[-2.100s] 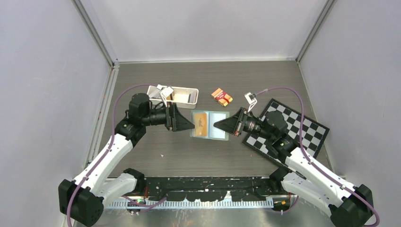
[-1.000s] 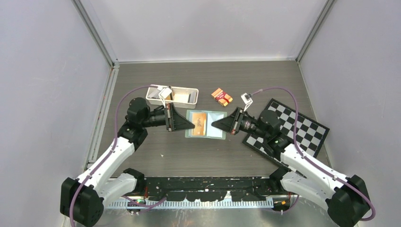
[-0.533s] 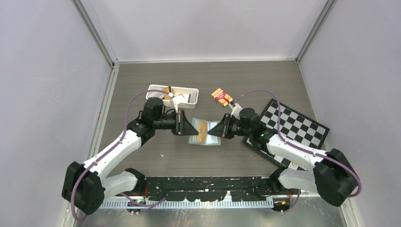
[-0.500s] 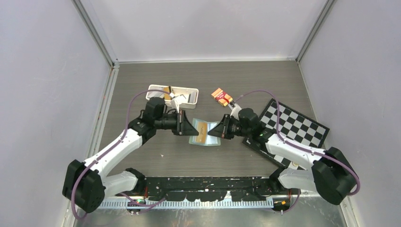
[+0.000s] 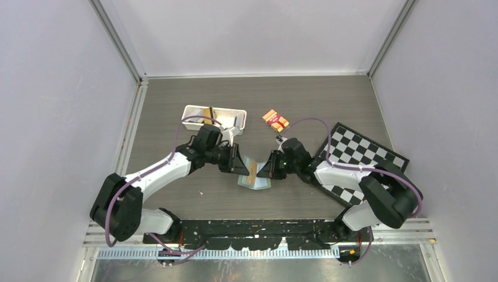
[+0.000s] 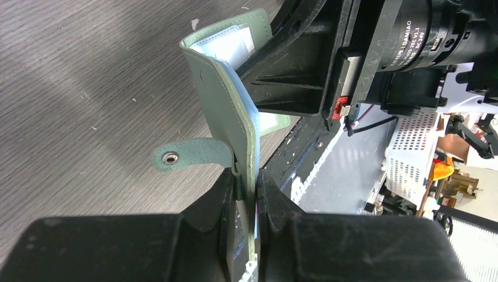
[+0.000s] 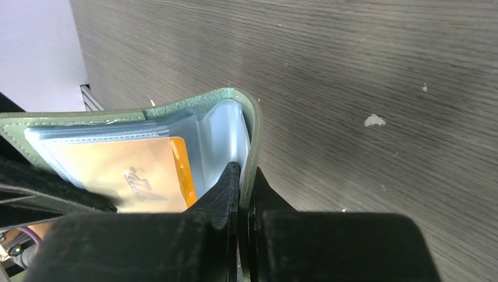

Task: Put the credit cards into the card holder
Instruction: Turn over the card holder at the center of the board.

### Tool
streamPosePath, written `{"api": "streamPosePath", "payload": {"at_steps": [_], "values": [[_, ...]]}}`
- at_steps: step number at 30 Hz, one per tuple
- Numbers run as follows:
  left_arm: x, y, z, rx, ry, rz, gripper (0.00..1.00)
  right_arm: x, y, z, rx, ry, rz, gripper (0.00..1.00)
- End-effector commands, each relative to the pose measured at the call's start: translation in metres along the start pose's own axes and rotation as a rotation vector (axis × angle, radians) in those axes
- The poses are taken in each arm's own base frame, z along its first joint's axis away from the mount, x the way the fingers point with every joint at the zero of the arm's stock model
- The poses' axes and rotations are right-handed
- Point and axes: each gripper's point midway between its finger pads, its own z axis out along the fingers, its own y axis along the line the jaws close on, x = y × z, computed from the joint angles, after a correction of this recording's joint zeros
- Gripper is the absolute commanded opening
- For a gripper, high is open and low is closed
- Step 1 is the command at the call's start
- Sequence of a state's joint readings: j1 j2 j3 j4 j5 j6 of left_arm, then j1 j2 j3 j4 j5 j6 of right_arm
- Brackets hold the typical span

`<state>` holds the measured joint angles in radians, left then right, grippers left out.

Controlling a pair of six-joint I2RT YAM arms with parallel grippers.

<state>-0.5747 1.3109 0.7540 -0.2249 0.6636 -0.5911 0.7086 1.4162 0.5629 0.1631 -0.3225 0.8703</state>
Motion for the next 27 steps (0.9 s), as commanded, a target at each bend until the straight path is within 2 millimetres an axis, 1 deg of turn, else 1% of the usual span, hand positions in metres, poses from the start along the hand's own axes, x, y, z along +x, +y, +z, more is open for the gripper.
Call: {"api": "streamPosePath", "payload": {"at_steps": [1,6,9,13,17,20,22,27], "values": [[-0.005,-0.029,0.004,0.140,0.004,0.059,0.14,-0.009,0.001,0.011,0.026,-0.025,-0.011,0.01],[-0.003,-0.029,0.009,0.163,0.014,0.046,0.21,-0.005,-0.004,0.018,0.040,-0.004,0.001,0.00],[-0.002,-0.029,0.011,0.176,0.021,0.042,0.27,-0.003,-0.007,0.020,0.049,0.002,0.006,0.01],[-0.001,-0.028,0.013,0.175,0.021,0.041,0.28,-0.002,-0.010,0.022,0.058,0.009,0.008,0.01],[0.003,-0.019,0.016,0.140,0.037,0.021,0.25,-0.002,-0.009,0.021,0.058,0.007,0.006,0.00],[0.004,-0.016,0.017,0.132,0.041,0.020,0.21,-0.002,-0.010,0.021,0.061,0.008,0.005,0.00],[0.003,-0.015,0.017,0.124,0.036,0.021,0.17,-0.002,-0.010,0.021,0.061,0.009,0.006,0.01],[0.007,0.004,0.018,0.017,0.050,0.008,0.09,-0.003,-0.012,0.019,0.074,0.001,0.003,0.00]]}}
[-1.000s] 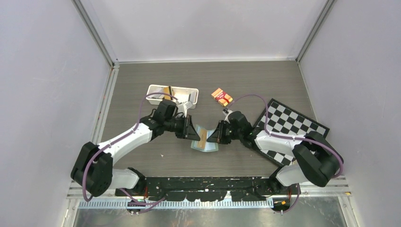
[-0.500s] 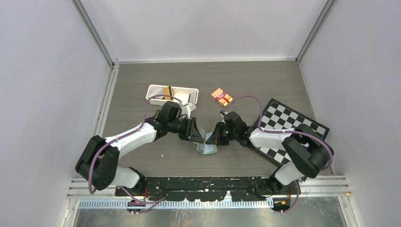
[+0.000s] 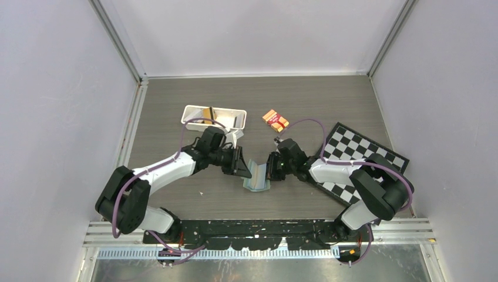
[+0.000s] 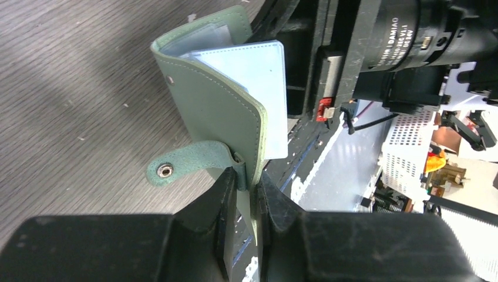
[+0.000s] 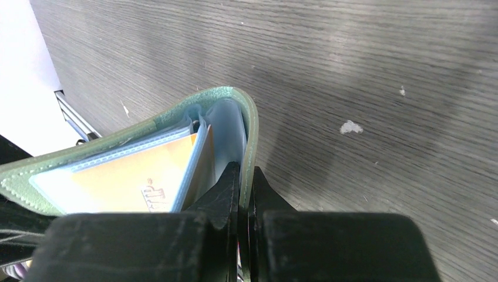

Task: Put the credit cards into the card holder
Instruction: Turn over the card holder at the center of the board.

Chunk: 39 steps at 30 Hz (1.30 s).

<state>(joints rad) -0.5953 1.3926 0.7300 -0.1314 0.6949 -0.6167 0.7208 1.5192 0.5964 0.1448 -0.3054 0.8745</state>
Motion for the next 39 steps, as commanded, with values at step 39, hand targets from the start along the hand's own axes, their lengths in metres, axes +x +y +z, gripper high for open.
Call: {"api": "streamPosePath", "payload": {"at_steps": [39], "values": [[0.013,0.062,-0.003,-0.328,0.010,-0.089,0.00,-0.013,-0.014,-0.014,0.117,-0.084,-0.044,0.01]]}}
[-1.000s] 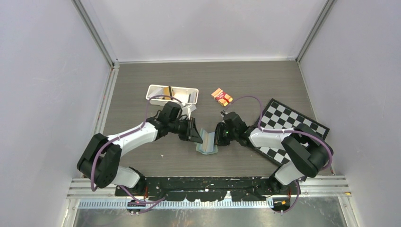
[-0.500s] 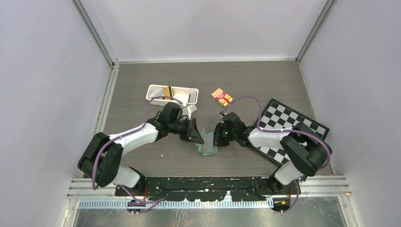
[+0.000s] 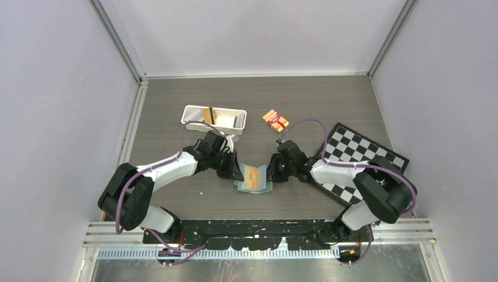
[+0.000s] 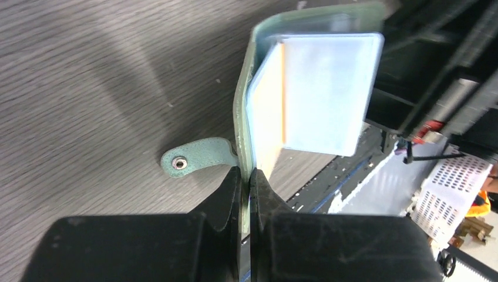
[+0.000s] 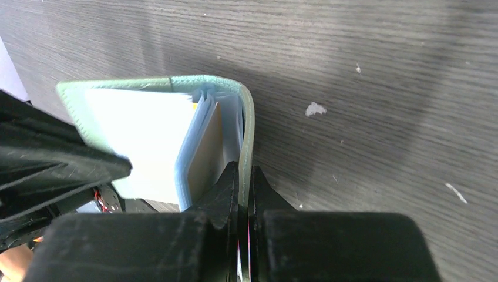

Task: Put the credit cards into the card holder
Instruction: Turn over the card holder at the center of the board.

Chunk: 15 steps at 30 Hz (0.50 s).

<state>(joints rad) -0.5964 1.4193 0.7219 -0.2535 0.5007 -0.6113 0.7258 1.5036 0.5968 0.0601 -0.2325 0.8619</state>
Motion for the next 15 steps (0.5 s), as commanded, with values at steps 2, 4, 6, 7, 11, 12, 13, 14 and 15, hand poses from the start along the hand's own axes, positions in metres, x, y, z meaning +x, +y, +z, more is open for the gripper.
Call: {"api": "streamPosePath", "payload": {"at_steps": [2,4,6,7,11,12,13,14,15], "values": [[0.000,0.020,0.001,-0.119,0.000,-0.020,0.00,-0.016,0.004,-0.013,0.025,-0.082,-0.047,0.02],[0.001,0.026,0.002,-0.148,-0.001,-0.028,0.00,-0.015,-0.003,-0.016,0.058,-0.078,-0.046,0.07],[0.002,0.031,0.002,-0.173,0.001,-0.033,0.00,-0.017,-0.009,-0.022,0.097,-0.096,-0.052,0.13],[0.003,0.034,0.003,-0.185,0.003,-0.033,0.00,-0.019,-0.013,-0.026,0.124,-0.109,-0.056,0.16],[0.006,0.042,0.006,-0.205,0.011,-0.034,0.00,-0.030,-0.026,-0.044,0.208,-0.167,-0.076,0.27],[0.007,0.044,0.006,-0.212,0.015,-0.033,0.00,-0.033,-0.029,-0.048,0.222,-0.180,-0.077,0.30],[0.007,0.046,0.007,-0.219,0.016,-0.032,0.00,-0.034,-0.033,-0.051,0.237,-0.185,-0.076,0.32],[0.007,0.047,0.007,-0.224,0.018,-0.032,0.00,-0.035,-0.034,-0.054,0.240,-0.190,-0.075,0.33],[0.008,0.049,0.007,-0.227,0.024,-0.034,0.01,-0.036,-0.035,-0.056,0.241,-0.194,-0.070,0.35]]}}
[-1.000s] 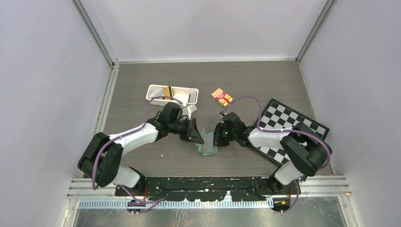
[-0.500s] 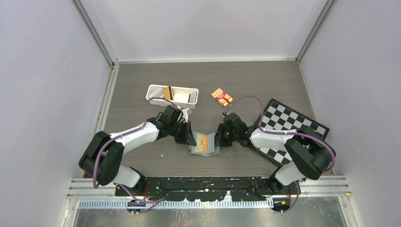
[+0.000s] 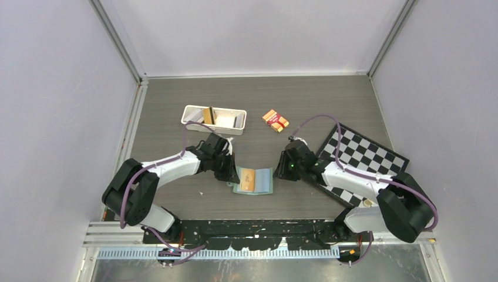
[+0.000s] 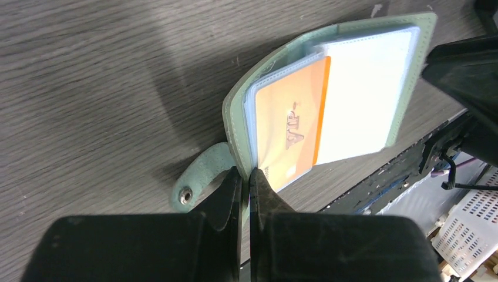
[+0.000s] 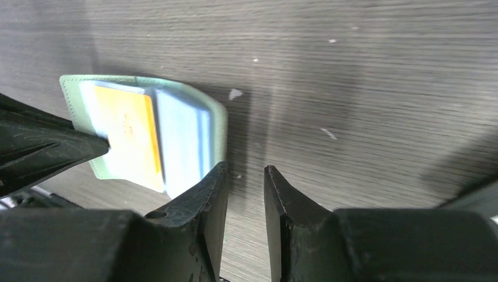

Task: Put the credit cards into the card holder
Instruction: Turn over the card holder at the center of the board.

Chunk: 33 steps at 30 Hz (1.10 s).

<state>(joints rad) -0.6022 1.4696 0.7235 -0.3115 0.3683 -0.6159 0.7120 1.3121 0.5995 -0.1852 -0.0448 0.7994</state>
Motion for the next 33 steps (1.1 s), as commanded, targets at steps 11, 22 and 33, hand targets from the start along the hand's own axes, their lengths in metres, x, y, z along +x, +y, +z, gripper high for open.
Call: {"api": "streamPosePath", "payload": {"at_steps": [11,22,33], "values": [[0.003,0.019,0.003,-0.077,0.016,0.015,0.08,-0.027,0.053,-0.041,-0.244,-0.071,0.007,0.32],[0.004,0.019,0.006,-0.070,0.035,0.010,0.08,-0.003,0.071,-0.014,-0.291,0.056,0.011,0.25],[0.005,0.019,0.007,-0.069,0.041,0.012,0.08,0.005,0.056,0.004,-0.217,0.084,0.028,0.25]]}}
